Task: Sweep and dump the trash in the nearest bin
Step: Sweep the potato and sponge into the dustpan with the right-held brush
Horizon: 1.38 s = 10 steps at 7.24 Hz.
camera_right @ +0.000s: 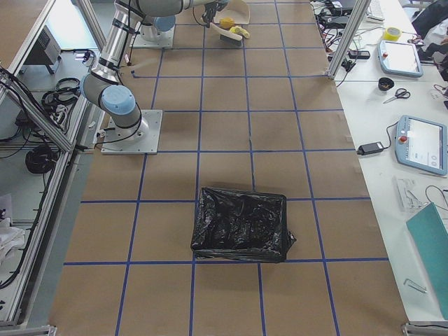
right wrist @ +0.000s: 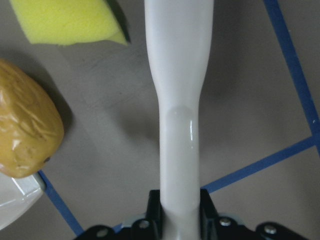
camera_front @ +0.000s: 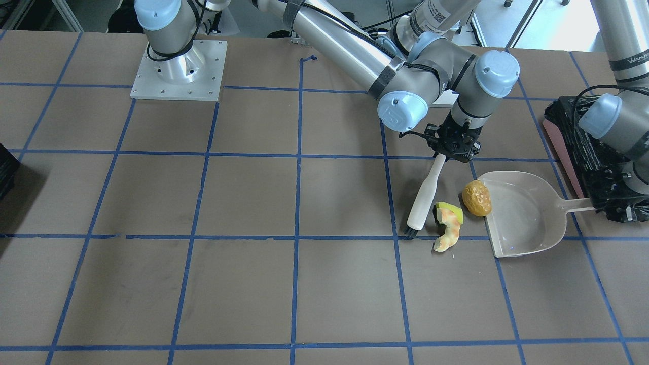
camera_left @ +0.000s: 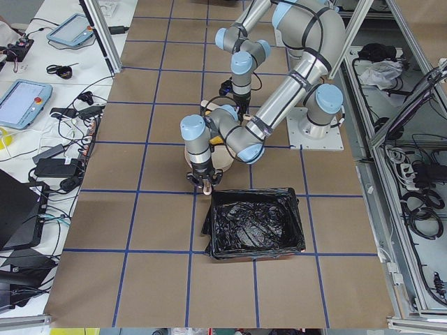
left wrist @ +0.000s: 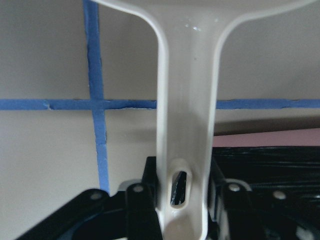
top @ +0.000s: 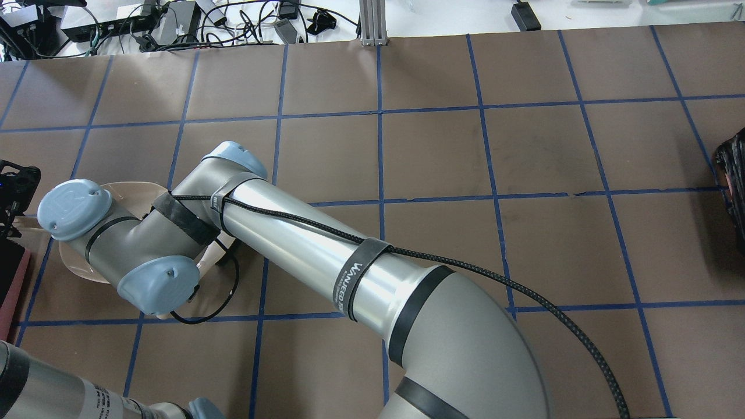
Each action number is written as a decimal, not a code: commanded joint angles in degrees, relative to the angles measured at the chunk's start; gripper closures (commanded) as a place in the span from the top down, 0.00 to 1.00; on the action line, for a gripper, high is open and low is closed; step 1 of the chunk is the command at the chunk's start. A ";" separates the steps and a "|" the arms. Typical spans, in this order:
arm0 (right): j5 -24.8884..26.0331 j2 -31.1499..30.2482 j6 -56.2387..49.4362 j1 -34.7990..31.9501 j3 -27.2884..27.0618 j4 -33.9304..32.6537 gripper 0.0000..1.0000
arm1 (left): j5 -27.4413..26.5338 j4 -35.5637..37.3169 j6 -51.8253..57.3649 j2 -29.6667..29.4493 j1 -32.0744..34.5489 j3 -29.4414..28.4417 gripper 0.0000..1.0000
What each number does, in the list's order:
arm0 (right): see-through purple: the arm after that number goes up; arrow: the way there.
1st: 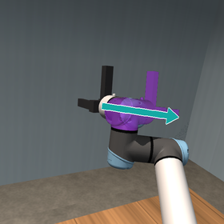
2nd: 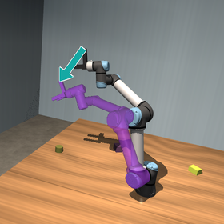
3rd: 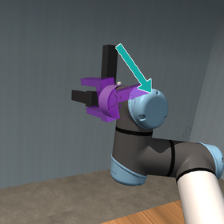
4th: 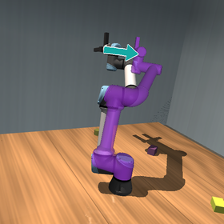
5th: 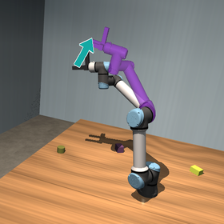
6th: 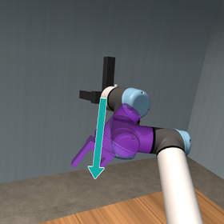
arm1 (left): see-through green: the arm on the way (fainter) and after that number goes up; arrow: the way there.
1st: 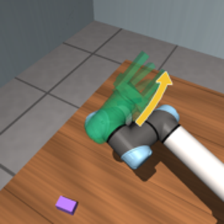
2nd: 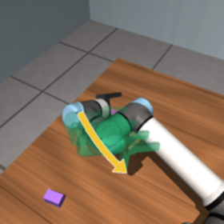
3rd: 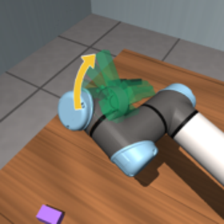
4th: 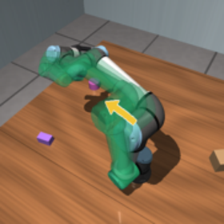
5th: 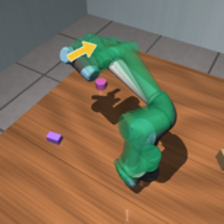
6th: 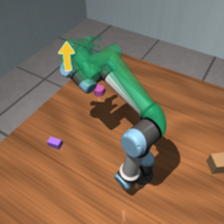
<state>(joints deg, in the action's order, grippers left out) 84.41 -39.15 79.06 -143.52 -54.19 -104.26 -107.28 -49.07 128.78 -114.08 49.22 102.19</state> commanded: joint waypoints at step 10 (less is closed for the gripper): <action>-6.72 5.49 -44.21 0.08 3.03 -17.20 0.00 | 0.31 0.55 0.15 -0.09 0.00 0.12 0.00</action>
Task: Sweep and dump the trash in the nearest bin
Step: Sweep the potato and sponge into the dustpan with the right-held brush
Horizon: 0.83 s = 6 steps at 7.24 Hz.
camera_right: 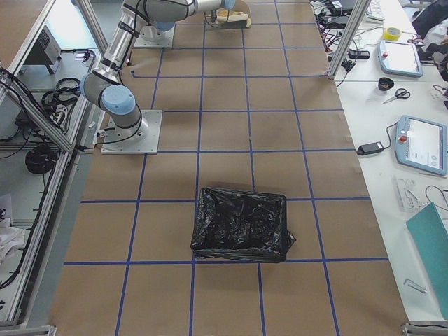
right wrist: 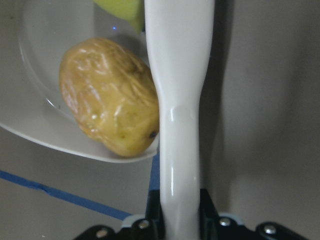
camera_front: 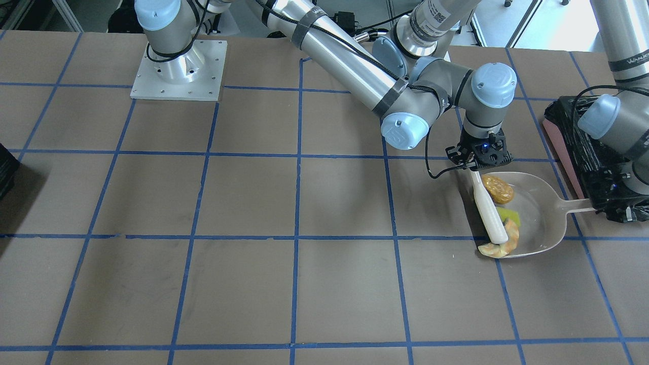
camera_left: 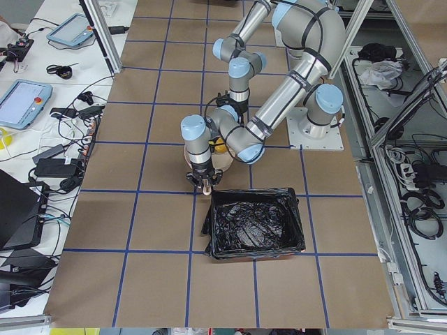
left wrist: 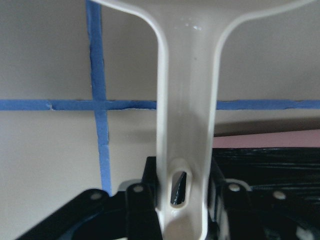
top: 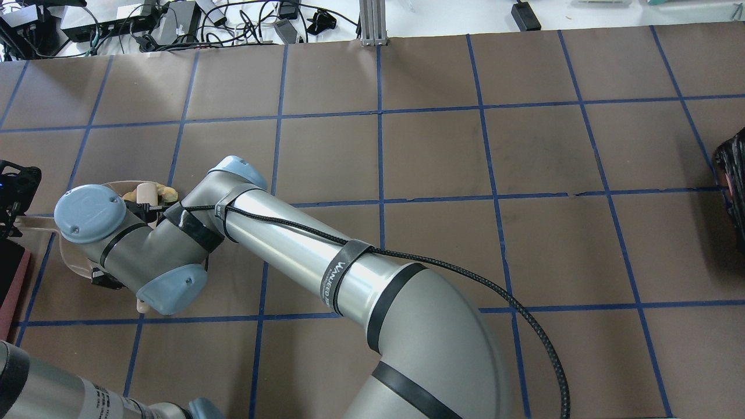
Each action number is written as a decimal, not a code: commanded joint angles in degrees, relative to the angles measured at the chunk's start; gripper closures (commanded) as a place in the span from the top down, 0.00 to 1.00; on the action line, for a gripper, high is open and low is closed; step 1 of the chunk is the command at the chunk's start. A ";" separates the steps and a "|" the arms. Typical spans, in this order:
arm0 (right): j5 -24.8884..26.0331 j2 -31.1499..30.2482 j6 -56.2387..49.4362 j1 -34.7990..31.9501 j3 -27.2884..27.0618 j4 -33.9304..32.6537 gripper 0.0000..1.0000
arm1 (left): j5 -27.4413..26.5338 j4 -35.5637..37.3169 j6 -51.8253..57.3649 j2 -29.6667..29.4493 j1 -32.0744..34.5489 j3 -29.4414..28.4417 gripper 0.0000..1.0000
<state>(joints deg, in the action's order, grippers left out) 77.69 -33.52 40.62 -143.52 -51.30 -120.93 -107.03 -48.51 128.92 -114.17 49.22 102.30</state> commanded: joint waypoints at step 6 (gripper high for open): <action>-0.16 -5.40 -2.58 0.34 -0.29 4.53 0.00 | 0.16 0.00 0.10 0.00 0.00 0.00 0.00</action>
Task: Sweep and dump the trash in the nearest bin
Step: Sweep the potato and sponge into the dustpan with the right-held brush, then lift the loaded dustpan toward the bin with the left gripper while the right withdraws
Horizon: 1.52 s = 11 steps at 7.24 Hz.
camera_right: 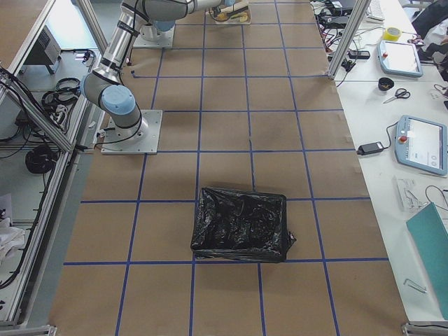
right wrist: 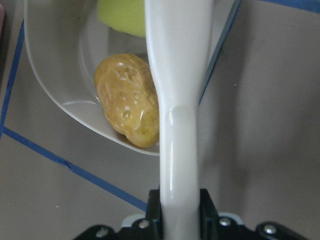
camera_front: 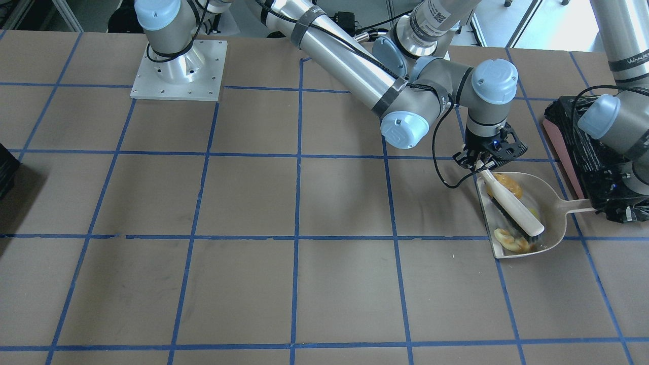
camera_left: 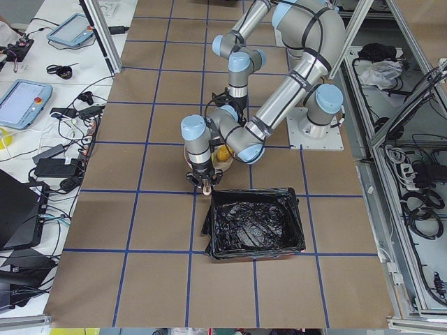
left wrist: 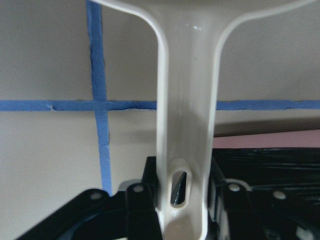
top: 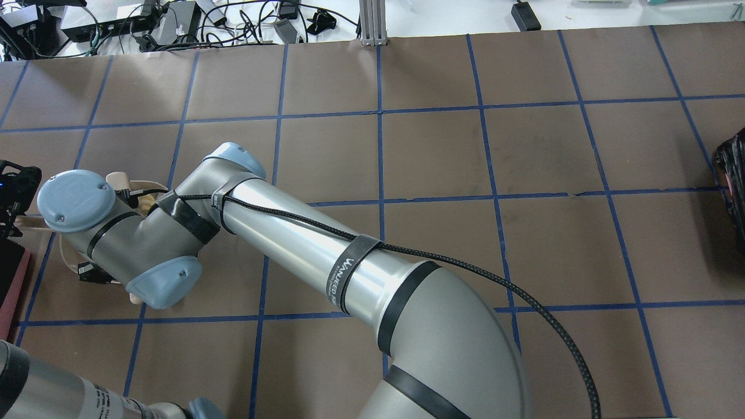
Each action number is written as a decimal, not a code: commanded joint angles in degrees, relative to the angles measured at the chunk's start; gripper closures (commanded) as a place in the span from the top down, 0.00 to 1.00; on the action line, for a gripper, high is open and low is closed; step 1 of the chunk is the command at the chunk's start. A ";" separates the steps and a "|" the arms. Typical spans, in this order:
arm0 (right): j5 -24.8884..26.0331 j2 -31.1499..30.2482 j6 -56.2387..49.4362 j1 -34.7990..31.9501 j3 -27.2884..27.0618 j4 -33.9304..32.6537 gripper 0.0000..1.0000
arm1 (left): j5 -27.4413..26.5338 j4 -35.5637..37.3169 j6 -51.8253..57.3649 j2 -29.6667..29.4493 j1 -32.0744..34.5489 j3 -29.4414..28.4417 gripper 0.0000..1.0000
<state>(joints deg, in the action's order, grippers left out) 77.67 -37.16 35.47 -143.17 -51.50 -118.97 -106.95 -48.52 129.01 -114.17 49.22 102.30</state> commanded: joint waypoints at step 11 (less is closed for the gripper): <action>11.88 -42.27 3.55 20.30 -58.49 1.31 0.00 | 10.71 -21.19 10.42 5.79 -11.93 -14.31 0.00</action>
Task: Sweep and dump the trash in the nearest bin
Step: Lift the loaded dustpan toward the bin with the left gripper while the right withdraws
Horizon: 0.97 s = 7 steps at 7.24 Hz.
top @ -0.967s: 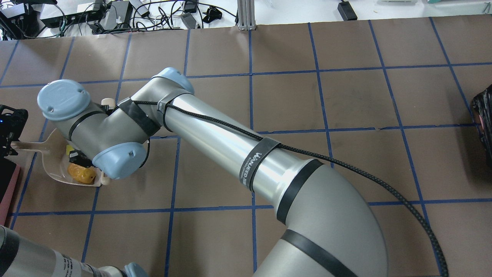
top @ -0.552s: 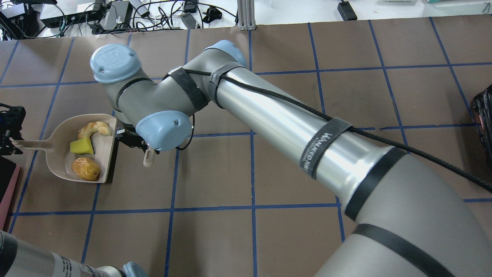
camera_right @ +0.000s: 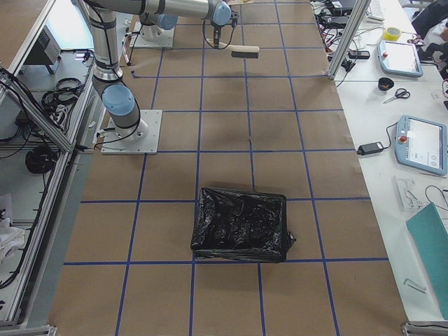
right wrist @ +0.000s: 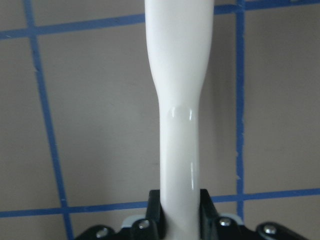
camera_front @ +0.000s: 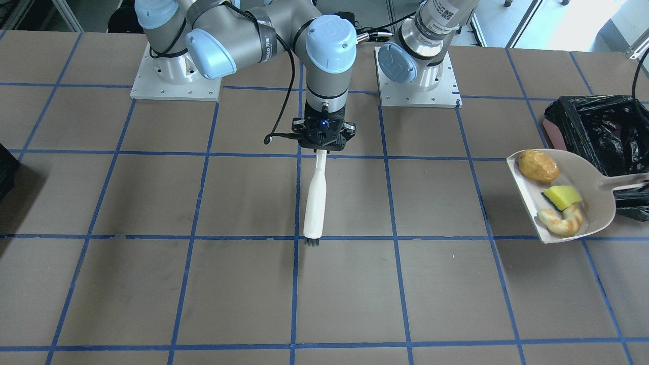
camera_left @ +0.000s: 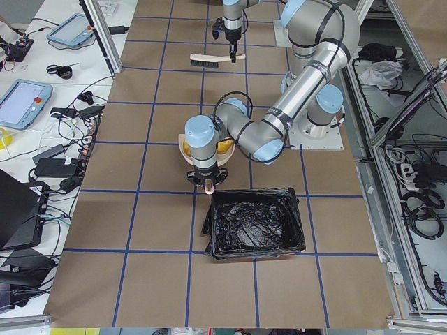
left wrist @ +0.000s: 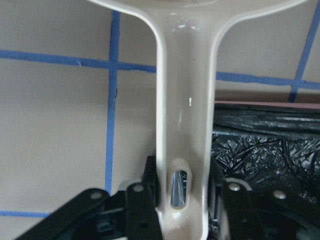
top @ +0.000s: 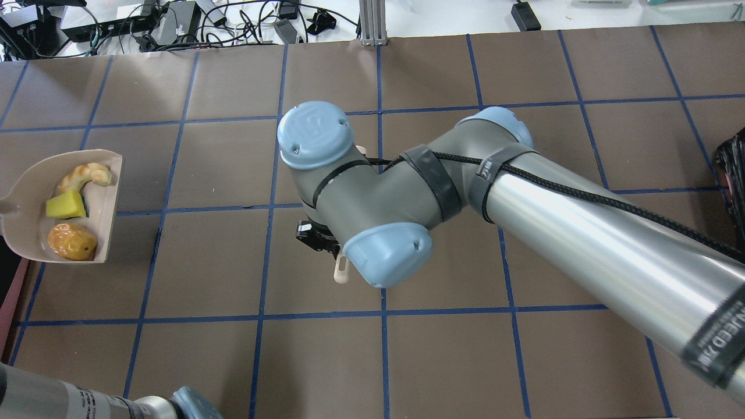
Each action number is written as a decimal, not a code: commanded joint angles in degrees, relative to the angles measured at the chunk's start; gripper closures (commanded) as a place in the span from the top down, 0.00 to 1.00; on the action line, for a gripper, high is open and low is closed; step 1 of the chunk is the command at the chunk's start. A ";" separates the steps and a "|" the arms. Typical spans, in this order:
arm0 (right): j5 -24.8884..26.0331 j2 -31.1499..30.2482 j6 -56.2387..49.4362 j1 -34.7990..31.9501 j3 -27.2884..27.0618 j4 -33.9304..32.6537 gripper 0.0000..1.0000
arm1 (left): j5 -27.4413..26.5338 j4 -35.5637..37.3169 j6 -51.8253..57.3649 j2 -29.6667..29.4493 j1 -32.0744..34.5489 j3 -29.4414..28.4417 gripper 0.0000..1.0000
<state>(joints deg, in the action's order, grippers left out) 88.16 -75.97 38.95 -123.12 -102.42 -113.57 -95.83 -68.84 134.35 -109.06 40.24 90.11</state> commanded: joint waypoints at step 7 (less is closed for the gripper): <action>1.48 -4.44 -3.44 -3.00 -14.65 -7.19 0.00 | -6.13 5.51 20.52 -3.60 -20.10 -12.85 0.00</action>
<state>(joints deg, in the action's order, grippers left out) 89.56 -80.26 36.06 -125.55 -116.80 -120.80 -101.81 -67.20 154.22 -111.52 21.98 77.85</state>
